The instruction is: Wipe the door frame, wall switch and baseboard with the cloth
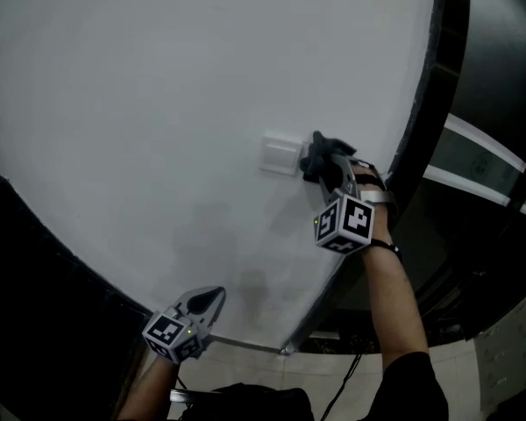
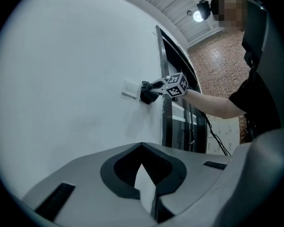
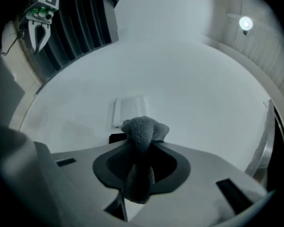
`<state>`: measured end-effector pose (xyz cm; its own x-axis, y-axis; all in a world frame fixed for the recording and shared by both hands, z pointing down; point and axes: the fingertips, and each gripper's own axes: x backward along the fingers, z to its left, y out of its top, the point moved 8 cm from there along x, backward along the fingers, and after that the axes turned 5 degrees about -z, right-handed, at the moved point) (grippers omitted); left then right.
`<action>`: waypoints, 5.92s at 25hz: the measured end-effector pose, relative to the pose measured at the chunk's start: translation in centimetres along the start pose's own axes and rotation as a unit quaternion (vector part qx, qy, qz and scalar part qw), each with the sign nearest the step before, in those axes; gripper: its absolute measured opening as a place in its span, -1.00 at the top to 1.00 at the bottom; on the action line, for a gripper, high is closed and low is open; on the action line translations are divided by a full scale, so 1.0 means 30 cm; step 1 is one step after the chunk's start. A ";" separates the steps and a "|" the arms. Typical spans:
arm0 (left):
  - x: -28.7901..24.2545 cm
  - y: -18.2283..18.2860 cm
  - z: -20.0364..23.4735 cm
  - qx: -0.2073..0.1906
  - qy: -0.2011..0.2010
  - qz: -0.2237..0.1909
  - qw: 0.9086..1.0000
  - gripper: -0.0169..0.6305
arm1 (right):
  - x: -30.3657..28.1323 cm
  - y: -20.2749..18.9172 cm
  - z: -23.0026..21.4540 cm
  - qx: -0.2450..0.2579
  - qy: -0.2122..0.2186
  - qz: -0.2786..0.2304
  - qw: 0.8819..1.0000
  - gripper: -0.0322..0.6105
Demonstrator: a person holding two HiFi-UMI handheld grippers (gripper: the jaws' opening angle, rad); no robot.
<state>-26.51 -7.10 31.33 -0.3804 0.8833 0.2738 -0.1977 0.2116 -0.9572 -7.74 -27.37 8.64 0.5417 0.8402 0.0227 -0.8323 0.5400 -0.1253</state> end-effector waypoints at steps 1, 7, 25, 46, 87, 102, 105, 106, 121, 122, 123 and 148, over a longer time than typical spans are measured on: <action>0.007 -0.004 0.013 0.000 0.003 -0.002 1.000 0.94 | -0.015 0.003 0.008 -0.011 0.009 0.014 1.000 0.64; 0.027 -0.019 0.042 0.025 0.023 -0.002 0.999 0.94 | -0.034 0.013 0.027 -0.045 0.022 0.030 0.998 0.63; 0.013 -0.057 0.037 0.022 0.023 0.017 0.999 0.94 | -0.038 0.000 0.127 -0.068 0.065 0.010 0.995 0.63; 0.063 -0.062 0.057 0.016 0.032 0.035 0.999 0.94 | 0.027 0.036 0.124 -0.052 0.063 -0.010 0.997 0.63; 0.072 -0.098 0.058 0.030 0.044 0.060 0.997 0.94 | -0.035 -0.017 0.130 -0.059 0.064 0.034 0.996 0.63; 0.107 -0.105 0.146 -0.001 0.126 0.104 0.987 0.94 | -0.017 0.123 0.074 -0.064 0.046 -0.018 0.997 0.63; 0.128 -0.071 0.173 0.001 0.127 0.086 0.988 0.94 | -0.038 0.227 -0.003 -0.050 0.028 -0.036 0.998 0.63; 0.135 -0.062 0.181 0.000 0.126 0.081 0.989 0.94 | -0.053 0.254 -0.020 -0.046 0.026 -0.038 0.998 0.63; 0.159 -0.044 0.304 -0.002 0.091 0.089 0.992 0.94 | -0.185 0.320 0.091 -0.053 0.045 0.028 0.997 0.63; 0.149 -0.038 0.303 -0.004 0.085 0.087 0.993 0.94 | -0.185 0.318 0.097 -0.056 0.045 0.029 0.997 0.63; 0.141 -0.030 0.302 -0.008 0.079 0.084 0.993 0.94 | -0.184 0.317 0.102 -0.059 0.045 0.030 0.997 0.63; 0.121 0.053 0.287 -0.022 0.074 -0.027 0.997 0.94 | -0.156 0.334 0.202 -0.054 0.082 0.007 0.995 0.63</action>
<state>-35.98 -7.15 31.62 -0.2330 0.9214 0.3109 -0.1734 0.2752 -0.9456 -19.34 -25.59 13.28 0.5504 0.8229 -0.1411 -0.8265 0.5131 -0.2315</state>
